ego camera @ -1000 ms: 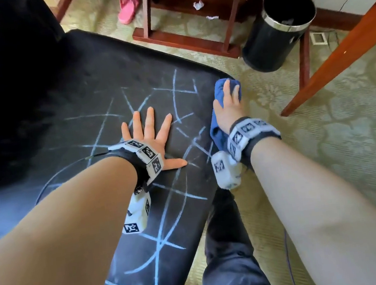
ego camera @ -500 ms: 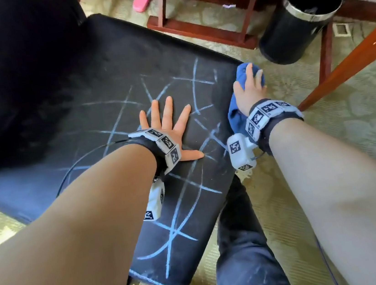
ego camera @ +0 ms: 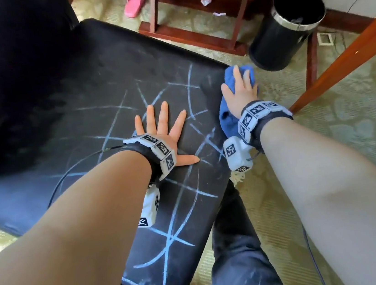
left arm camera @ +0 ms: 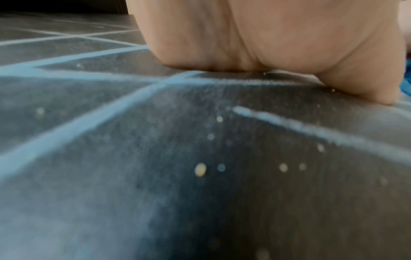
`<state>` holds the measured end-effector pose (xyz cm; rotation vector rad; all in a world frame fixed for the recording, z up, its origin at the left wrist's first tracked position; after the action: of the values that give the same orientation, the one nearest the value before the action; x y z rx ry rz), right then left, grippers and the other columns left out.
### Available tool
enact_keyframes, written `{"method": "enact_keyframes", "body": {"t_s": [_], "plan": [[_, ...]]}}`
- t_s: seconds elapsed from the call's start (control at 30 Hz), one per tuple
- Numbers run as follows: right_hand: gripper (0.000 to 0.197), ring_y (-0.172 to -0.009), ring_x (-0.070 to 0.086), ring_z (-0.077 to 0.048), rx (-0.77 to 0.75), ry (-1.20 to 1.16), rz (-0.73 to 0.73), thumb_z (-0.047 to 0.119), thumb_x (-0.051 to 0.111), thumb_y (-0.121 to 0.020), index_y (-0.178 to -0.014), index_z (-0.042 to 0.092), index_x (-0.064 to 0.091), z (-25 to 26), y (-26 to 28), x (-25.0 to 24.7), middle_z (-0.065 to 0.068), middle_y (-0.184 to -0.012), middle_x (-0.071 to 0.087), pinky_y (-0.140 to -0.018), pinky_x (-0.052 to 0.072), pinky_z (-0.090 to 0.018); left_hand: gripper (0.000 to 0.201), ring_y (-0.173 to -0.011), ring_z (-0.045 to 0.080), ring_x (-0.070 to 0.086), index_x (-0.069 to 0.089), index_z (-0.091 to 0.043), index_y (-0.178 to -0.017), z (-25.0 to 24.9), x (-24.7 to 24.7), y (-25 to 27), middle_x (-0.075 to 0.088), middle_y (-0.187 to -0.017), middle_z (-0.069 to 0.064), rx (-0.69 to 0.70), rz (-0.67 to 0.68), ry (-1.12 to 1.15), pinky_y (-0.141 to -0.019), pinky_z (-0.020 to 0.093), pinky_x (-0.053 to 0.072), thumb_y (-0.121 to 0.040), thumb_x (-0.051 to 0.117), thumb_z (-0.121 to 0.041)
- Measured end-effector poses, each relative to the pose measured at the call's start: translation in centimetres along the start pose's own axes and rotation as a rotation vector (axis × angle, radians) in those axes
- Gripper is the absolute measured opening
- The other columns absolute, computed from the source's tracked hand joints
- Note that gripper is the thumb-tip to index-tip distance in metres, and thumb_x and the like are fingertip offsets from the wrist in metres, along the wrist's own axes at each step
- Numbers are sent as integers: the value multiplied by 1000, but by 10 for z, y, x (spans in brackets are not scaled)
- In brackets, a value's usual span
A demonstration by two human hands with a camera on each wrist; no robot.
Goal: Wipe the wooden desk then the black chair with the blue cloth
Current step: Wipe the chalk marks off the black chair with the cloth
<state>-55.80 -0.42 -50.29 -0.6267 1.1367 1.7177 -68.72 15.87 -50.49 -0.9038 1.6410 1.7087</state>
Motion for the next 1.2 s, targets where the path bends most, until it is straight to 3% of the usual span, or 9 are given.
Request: {"method": "enact_keyframes", "body": {"t_s": [0.1, 0.27, 0.43, 0.5, 0.63, 0.8, 0.93, 1.07, 1.2], "plan": [[63, -145, -4, -31, 63, -136, -4, 41, 28, -100, -149, 25, -7, -15, 19, 12, -3, -157, -13, -116, 7, -46, 115, -136, 40, -31, -33, -36, -139, 0, 1, -1, -37, -148, 8, 7, -6, 15, -109, 61, -12, -66, 40, -87], [61, -142, -14, -38, -184, 236, 3, 40, 25, -101, -149, 24, -8, 3, 53, 37, -3, -157, -14, -115, -2, -47, 115, -136, 39, -30, -31, -35, -140, -1, 2, 0, -36, -149, 9, -17, -31, 8, -108, 60, -13, -66, 40, -87], [54, -143, -12, -33, -255, 333, 23, 39, 22, -101, -149, 31, 0, 24, 10, 15, 3, -158, -7, -116, -2, -47, 113, -136, 39, -30, -30, -35, -141, -4, -3, -1, -37, -149, 8, -28, -12, 18, -108, 60, -14, -68, 40, -86], [54, -144, -8, -32, -196, 263, 12, 38, 23, -101, -150, 30, 2, 25, -15, 7, 2, -158, -4, -115, 1, -47, 113, -136, 39, -30, -31, -35, -140, -3, -4, -2, -37, -148, 8, -33, 2, 28, -107, 60, -14, -68, 40, -86], [55, -144, 0, -30, 65, -63, -66, 37, 23, -101, -150, 25, 2, 10, -33, -3, -4, -158, -2, -116, 3, -42, 114, -135, 40, -32, -34, -35, -138, -3, -4, -7, -40, -146, 9, -55, 34, 37, -107, 60, -14, -68, 39, -86], [58, -145, 2, -21, -29, -259, -56, 30, 28, -102, -150, 22, -4, -15, 27, 22, -3, -158, -6, -113, 11, -34, 113, -135, 41, -32, -36, -34, -137, -4, -6, -8, -41, -146, 10, -66, 51, 29, -107, 61, -13, -68, 35, -88], [59, -143, -11, -31, -174, -43, 19, 29, 27, -102, -149, 22, -6, -17, 66, 47, -5, -157, -12, -117, 2, -41, 112, -135, 40, -31, -34, -34, -138, -3, -5, -9, -40, -147, 9, -70, 23, 31, -107, 61, -13, -67, 34, -88], [57, -142, -16, -33, -298, 137, 9, 31, 26, -102, -150, 24, -4, 9, 44, 35, -3, -157, -14, -116, -4, -42, 112, -136, 40, -30, -33, -33, -139, -5, -6, -8, -38, -148, 9, -72, 9, 27, -108, 60, -12, -68, 33, -88], [57, -144, -12, -30, -157, -4, -43, 31, 25, -102, -150, 22, -4, 10, 22, 23, -7, -157, -15, -117, 2, -43, 111, -136, 41, -29, -32, -33, -140, -5, -8, -7, -37, -148, 9, -86, 9, 28, -108, 61, -10, -68, 31, -89]]}}
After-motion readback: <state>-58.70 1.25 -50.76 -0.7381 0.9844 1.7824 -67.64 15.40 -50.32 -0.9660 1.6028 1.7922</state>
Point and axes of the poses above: each hand's wrist, its own y-axis away from the middle knuckle, its own x-axis out of the palm, z = x × y, the point moved 4 cm from there along -y, towards the middle knuckle
